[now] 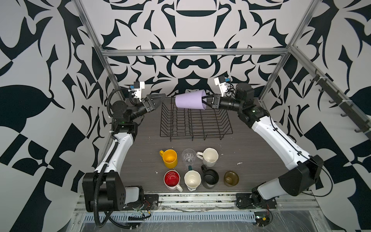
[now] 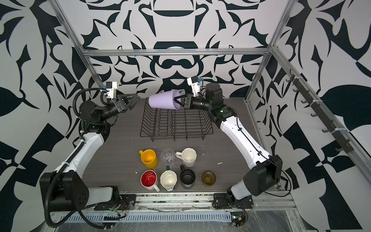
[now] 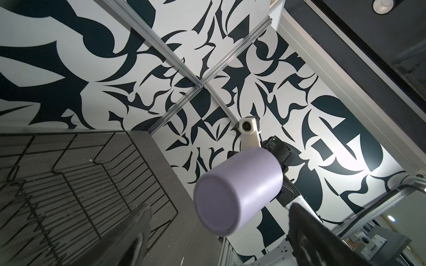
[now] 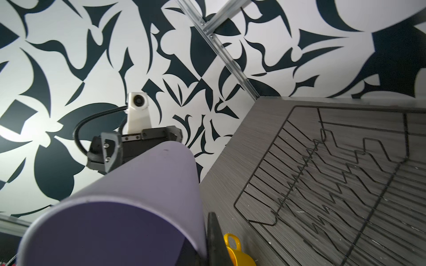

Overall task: Load cups into a dish rack
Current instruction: Place the cup upside down at the dish rack.

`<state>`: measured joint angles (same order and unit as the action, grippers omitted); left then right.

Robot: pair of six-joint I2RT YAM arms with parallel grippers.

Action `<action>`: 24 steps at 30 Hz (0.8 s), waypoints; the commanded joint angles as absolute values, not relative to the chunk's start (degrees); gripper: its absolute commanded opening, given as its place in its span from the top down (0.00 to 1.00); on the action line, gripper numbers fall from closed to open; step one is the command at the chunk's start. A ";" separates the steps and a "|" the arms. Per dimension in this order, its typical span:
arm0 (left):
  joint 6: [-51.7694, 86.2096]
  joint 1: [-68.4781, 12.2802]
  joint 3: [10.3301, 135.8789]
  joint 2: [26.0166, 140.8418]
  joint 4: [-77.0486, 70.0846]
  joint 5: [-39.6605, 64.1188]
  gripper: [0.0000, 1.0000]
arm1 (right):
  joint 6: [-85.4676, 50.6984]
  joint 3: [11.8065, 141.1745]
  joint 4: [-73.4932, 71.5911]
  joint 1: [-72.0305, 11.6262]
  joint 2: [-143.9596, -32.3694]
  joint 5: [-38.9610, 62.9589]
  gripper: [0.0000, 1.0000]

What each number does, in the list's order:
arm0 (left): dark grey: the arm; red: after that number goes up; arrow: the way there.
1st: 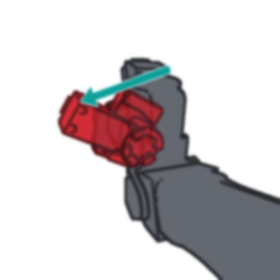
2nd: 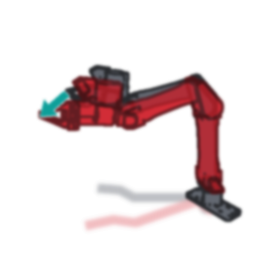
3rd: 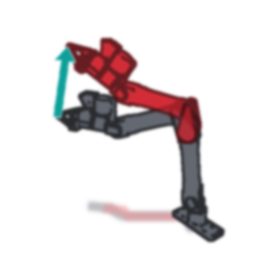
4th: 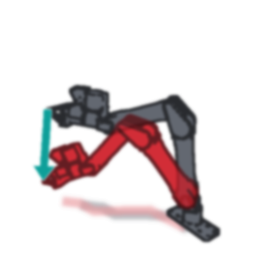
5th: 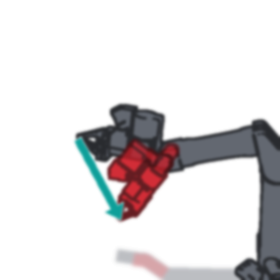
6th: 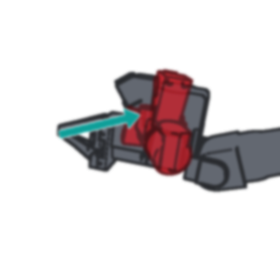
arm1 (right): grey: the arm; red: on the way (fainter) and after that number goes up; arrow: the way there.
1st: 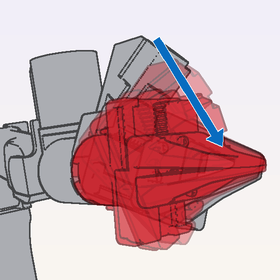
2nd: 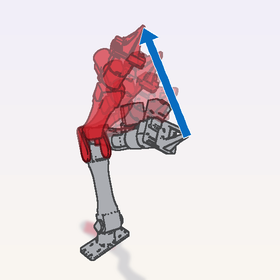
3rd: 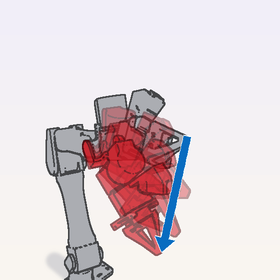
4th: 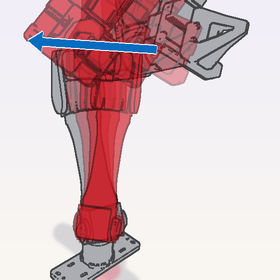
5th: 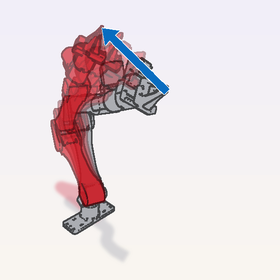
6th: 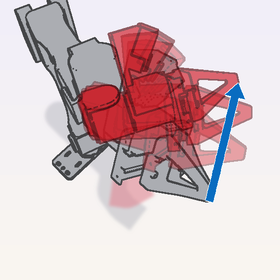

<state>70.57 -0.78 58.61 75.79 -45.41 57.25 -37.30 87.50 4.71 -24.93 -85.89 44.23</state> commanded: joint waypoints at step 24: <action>74.69 -2.20 57.84 74.09 -54.76 61.41 0.02 | -39.07 97.07 -4.13 -30.21 -94.17 48.89 1.00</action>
